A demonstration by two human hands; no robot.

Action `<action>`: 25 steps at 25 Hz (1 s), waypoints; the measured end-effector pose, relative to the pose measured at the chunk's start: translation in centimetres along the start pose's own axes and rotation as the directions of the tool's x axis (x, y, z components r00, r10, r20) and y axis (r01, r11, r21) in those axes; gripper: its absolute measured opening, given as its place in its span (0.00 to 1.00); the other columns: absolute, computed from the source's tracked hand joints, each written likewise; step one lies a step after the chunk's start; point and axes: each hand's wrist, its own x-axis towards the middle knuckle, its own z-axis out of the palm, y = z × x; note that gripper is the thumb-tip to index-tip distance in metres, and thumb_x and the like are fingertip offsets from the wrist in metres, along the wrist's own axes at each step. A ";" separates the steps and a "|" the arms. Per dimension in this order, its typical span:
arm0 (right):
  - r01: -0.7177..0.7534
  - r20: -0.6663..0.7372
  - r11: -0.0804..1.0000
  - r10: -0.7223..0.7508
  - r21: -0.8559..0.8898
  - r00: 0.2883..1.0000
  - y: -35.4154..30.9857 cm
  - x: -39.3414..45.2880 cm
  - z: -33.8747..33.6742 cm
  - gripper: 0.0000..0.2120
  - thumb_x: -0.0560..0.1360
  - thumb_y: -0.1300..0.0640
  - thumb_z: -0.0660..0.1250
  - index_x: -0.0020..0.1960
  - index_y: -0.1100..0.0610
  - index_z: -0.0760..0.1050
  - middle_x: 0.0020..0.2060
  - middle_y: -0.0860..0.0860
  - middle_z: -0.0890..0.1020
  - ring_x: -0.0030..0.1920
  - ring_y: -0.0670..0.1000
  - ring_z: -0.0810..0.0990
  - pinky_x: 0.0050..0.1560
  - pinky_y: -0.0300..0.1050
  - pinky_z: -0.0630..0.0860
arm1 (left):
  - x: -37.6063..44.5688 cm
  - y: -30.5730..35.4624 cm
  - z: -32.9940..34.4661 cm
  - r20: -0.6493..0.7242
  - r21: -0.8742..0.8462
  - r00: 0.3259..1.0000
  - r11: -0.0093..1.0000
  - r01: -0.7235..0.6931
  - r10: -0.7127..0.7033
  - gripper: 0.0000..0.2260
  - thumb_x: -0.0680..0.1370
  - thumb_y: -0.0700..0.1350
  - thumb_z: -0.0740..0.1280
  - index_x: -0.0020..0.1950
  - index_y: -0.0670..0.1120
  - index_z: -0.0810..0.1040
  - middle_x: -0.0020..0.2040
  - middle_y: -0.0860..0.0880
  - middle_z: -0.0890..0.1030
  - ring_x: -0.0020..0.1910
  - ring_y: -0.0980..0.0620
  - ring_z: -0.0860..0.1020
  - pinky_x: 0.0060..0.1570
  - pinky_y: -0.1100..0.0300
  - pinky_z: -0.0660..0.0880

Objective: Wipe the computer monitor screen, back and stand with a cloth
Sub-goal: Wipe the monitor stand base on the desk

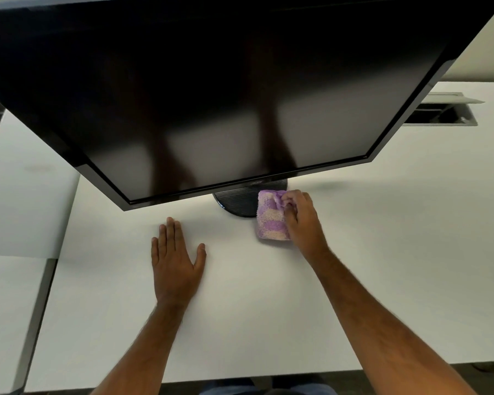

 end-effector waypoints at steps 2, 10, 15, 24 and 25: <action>0.082 0.076 0.984 -0.070 -0.158 0.995 0.4 -0.1 0.4 0.15 0.84 0.51 0.62 0.69 0.53 0.73 0.69 0.54 0.72 0.66 0.55 0.72 0.62 0.38 0.73 | 0.0 0.0 0.0 0.002 0.000 1.000 1.000 0.002 -0.002 0.37 0.83 0.61 0.54 0.86 0.43 0.50 0.86 0.48 0.50 0.85 0.50 0.46 0.84 0.48 0.48; 0.277 0.150 0.854 -0.234 -0.441 0.961 0.2 -0.5 2.4 0.19 0.82 0.51 0.64 0.73 0.51 0.75 0.64 0.60 0.74 0.56 0.60 0.76 0.46 0.53 0.83 | 0.1 0.0 0.1 0.002 -0.001 1.000 1.000 0.002 -0.002 0.37 0.82 0.61 0.54 0.86 0.43 0.51 0.86 0.48 0.50 0.85 0.50 0.46 0.83 0.48 0.48; 0.262 0.116 0.837 -0.236 -0.480 0.965 1.4 1.9 -1.1 0.23 0.80 0.46 0.54 0.69 0.51 0.77 0.55 0.54 0.75 0.53 0.56 0.79 0.48 0.46 0.80 | 0.2 0.0 0.1 0.011 -0.011 1.000 1.000 0.005 -0.005 0.37 0.83 0.62 0.54 0.86 0.44 0.50 0.86 0.48 0.50 0.85 0.51 0.45 0.84 0.47 0.48; -0.080 0.151 0.994 0.091 -0.076 0.984 -2.9 1.5 -0.7 0.28 0.77 0.39 0.71 0.64 0.60 0.72 0.46 0.47 0.79 0.36 0.38 0.81 0.38 0.36 0.80 | -0.1 0.0 0.0 0.002 -0.009 1.000 1.000 0.002 -0.002 0.37 0.83 0.61 0.54 0.86 0.43 0.51 0.86 0.48 0.50 0.85 0.51 0.45 0.83 0.47 0.48; -0.047 0.134 0.990 0.065 -0.130 0.989 -2.8 1.7 -0.5 0.32 0.75 0.35 0.72 0.65 0.59 0.72 0.46 0.48 0.79 0.36 0.39 0.82 0.39 0.38 0.81 | -0.1 -0.1 0.0 0.002 -0.010 1.000 1.000 0.000 0.000 0.37 0.83 0.61 0.54 0.86 0.43 0.51 0.86 0.48 0.50 0.85 0.51 0.45 0.84 0.48 0.48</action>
